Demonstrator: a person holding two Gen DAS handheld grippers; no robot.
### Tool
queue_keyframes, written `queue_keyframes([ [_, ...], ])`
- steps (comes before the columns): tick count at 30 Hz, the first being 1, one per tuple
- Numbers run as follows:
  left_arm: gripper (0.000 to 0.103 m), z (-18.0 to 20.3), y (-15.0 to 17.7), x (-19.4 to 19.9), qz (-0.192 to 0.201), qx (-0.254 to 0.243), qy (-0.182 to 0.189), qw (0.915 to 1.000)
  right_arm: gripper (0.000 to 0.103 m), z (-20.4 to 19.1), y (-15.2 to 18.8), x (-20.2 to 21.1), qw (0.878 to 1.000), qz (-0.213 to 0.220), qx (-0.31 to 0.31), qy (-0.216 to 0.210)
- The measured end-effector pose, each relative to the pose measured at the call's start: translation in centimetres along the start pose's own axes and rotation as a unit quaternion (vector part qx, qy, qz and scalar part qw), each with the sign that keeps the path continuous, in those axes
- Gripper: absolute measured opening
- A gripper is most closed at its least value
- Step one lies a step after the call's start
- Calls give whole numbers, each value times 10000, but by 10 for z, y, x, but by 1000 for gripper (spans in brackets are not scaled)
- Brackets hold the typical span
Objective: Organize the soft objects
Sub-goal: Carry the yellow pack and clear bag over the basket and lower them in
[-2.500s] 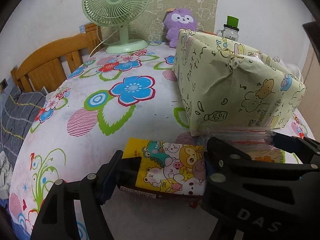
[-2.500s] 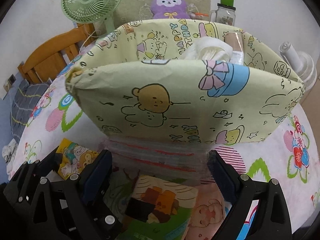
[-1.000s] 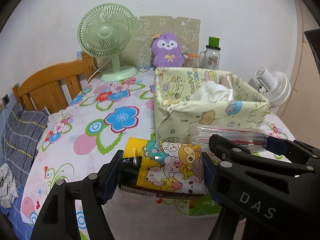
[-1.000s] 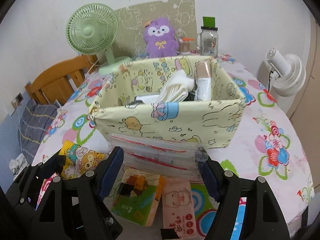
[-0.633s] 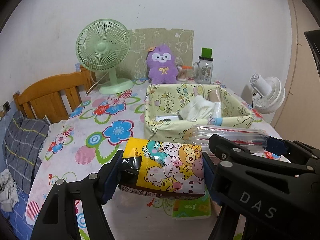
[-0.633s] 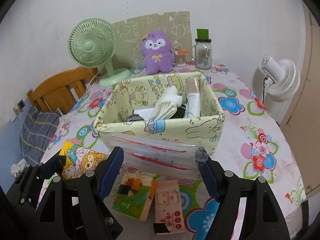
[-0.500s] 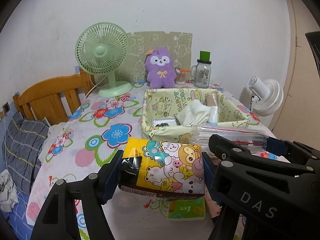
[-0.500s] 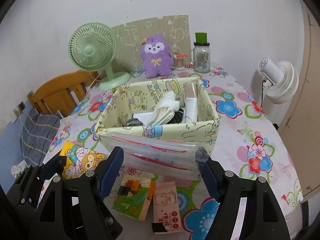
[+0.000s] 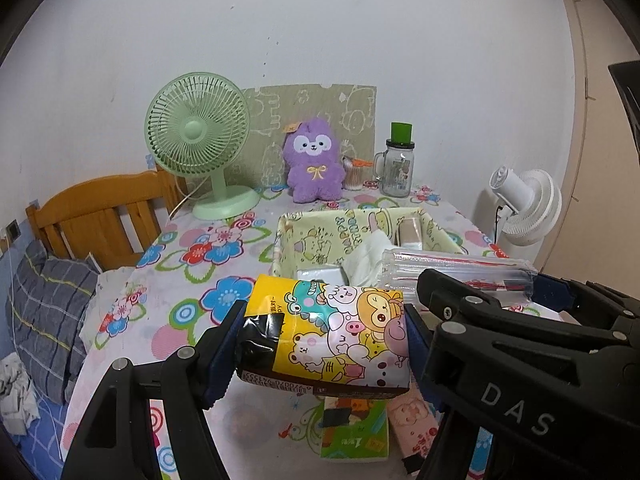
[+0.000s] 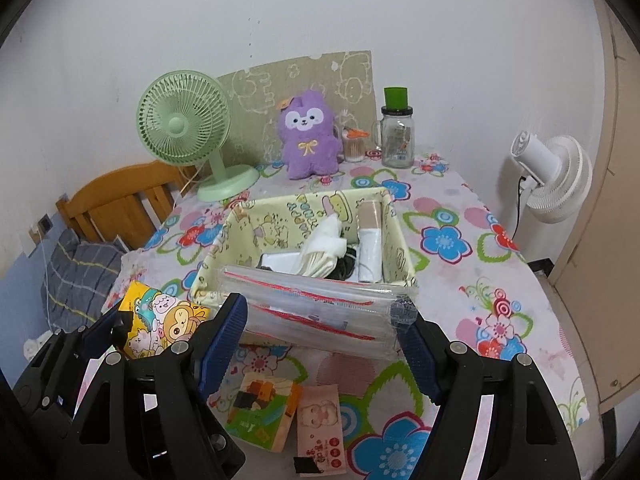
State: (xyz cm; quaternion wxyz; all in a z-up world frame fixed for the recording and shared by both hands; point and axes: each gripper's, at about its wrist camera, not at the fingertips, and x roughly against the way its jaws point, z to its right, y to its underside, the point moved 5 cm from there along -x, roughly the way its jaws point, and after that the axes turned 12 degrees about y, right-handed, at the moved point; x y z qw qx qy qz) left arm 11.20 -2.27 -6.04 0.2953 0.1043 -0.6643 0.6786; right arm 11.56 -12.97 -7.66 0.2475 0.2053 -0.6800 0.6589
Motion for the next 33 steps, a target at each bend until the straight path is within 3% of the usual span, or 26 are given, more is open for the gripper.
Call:
queue_keyframes([
  [22,76,4,-30,-26,118,23,70,9999,78,10,-35,-19,9999,90,-10,75],
  [33,75,3,-41,-46,116,40,141,9998,85,10,-50,-40,9999,53,3,120],
])
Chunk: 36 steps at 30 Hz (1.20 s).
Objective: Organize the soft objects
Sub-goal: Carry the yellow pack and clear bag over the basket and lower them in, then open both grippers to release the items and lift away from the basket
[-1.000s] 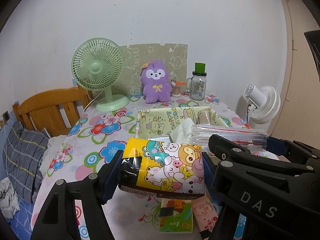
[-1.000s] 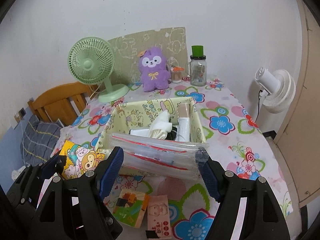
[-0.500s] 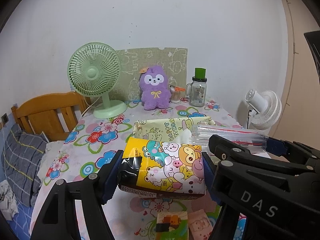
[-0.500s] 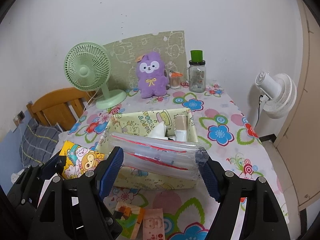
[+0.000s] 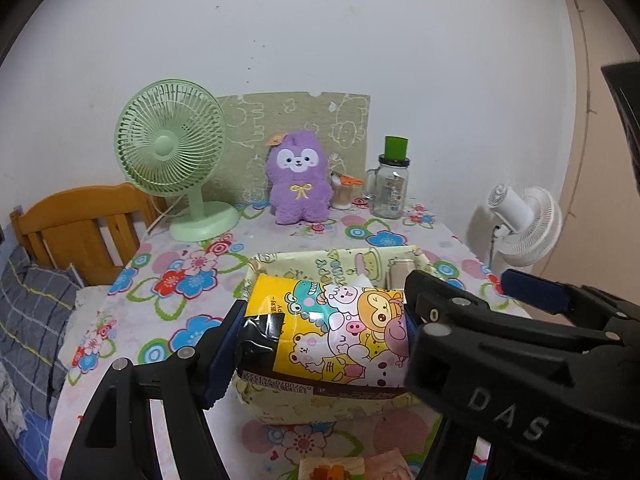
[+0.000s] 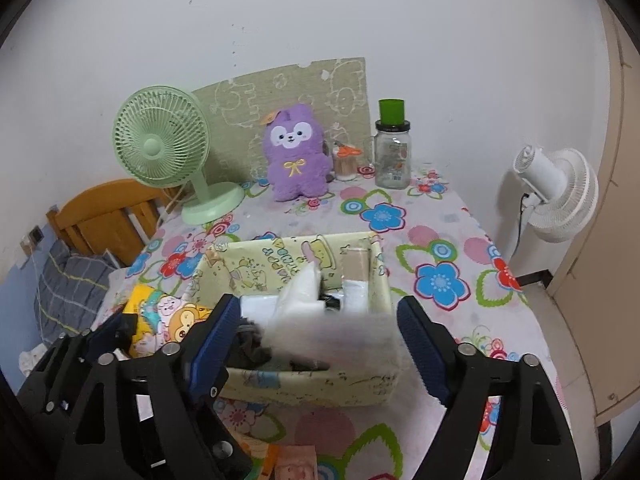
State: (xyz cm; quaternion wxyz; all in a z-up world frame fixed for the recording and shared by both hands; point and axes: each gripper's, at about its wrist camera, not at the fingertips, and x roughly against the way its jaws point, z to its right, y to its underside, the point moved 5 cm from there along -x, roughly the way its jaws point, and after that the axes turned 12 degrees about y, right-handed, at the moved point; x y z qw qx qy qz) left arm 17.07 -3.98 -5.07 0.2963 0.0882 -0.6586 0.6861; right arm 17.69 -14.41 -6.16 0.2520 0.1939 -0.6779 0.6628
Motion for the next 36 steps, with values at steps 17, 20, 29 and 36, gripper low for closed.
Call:
queue_keyframes([
  [17,91,-22,-2,-35,-234,223,-205,9993,99,-2,-8,-45,9998,-189,15,-81],
  [20,94,-27,-1,-38,-333,339,-163,9987,100,-1,-8,-48,9997,-212,26,-103],
  [29,100,-23,1,-46,-427,271,-139,9986,101,2,-8,-51,9997,-218,50,-53],
  [36,103,-16,1,-49,-448,219,-80,9987,101,9,-7,-50,9998,-203,15,-10],
])
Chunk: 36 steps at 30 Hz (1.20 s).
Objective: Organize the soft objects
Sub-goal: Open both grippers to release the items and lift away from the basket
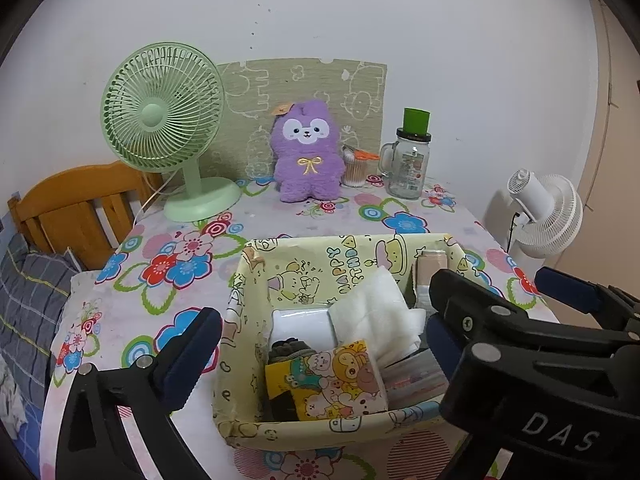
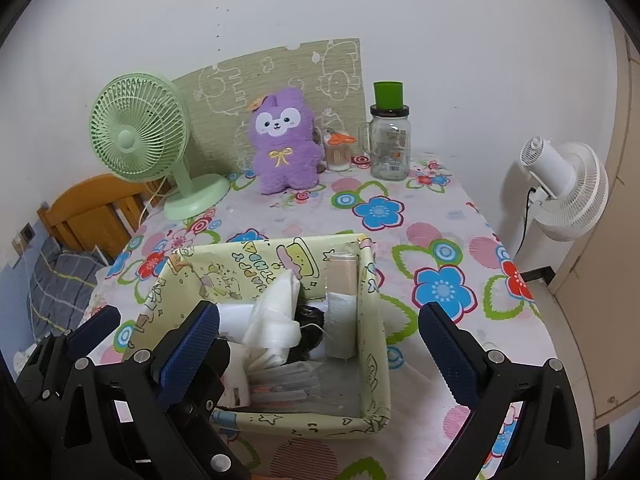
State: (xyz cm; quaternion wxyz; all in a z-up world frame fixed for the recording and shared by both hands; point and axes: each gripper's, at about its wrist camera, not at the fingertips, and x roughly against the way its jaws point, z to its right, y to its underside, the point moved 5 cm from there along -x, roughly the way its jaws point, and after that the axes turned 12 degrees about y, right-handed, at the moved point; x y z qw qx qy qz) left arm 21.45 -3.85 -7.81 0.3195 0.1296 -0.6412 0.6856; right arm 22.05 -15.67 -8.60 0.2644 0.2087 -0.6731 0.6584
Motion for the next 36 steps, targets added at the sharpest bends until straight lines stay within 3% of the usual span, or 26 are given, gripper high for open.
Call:
queue_keyframes([
  [20,103,11,8,26,175,-37,50,9998,101,8,13,33,9996,274,39,106],
  [36,103,25,24,55,241,-75,355,9991,101,8,33,73,9981,586,119,148],
])
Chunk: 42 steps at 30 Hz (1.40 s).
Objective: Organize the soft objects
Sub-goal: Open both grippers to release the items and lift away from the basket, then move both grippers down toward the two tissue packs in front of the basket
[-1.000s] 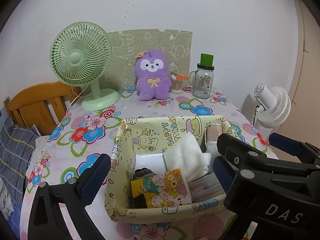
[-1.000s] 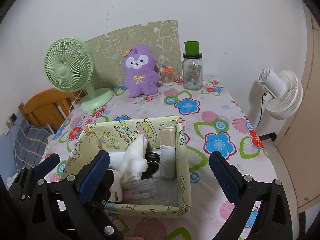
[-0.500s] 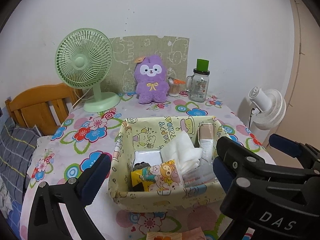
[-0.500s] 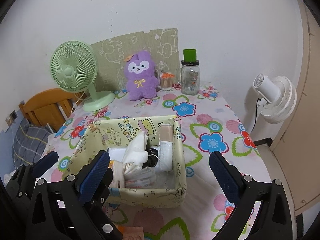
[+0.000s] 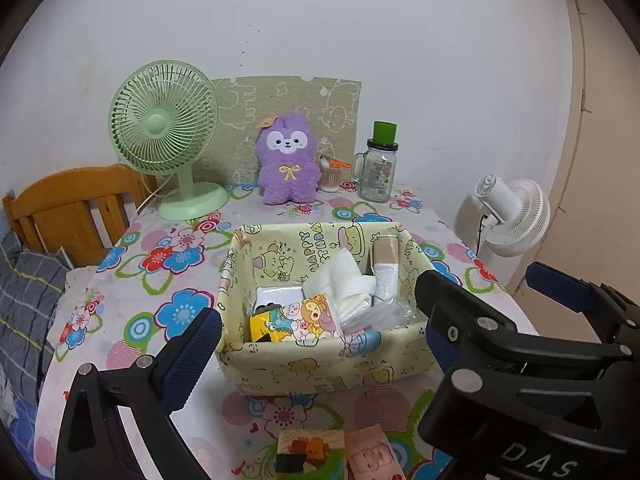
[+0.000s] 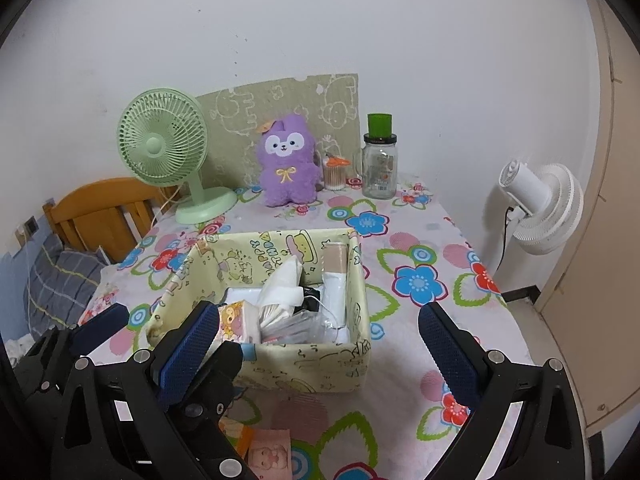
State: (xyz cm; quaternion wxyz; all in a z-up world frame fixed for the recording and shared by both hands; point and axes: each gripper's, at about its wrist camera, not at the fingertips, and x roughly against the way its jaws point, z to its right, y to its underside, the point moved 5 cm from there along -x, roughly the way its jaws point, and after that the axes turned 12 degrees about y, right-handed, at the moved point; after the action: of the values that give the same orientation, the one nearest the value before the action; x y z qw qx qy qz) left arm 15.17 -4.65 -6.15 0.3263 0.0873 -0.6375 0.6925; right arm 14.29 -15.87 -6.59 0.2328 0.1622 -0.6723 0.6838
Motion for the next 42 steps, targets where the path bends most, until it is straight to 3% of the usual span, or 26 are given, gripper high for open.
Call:
queue_keyframes([
  [13,102,5,8,18,101,-43,-186,9998,101,0,9,21,9998,223,-7,9],
  [42,97,10,50,32,-59,-33,-32,10000,101,0,55,39,9999,120,-47,-102],
])
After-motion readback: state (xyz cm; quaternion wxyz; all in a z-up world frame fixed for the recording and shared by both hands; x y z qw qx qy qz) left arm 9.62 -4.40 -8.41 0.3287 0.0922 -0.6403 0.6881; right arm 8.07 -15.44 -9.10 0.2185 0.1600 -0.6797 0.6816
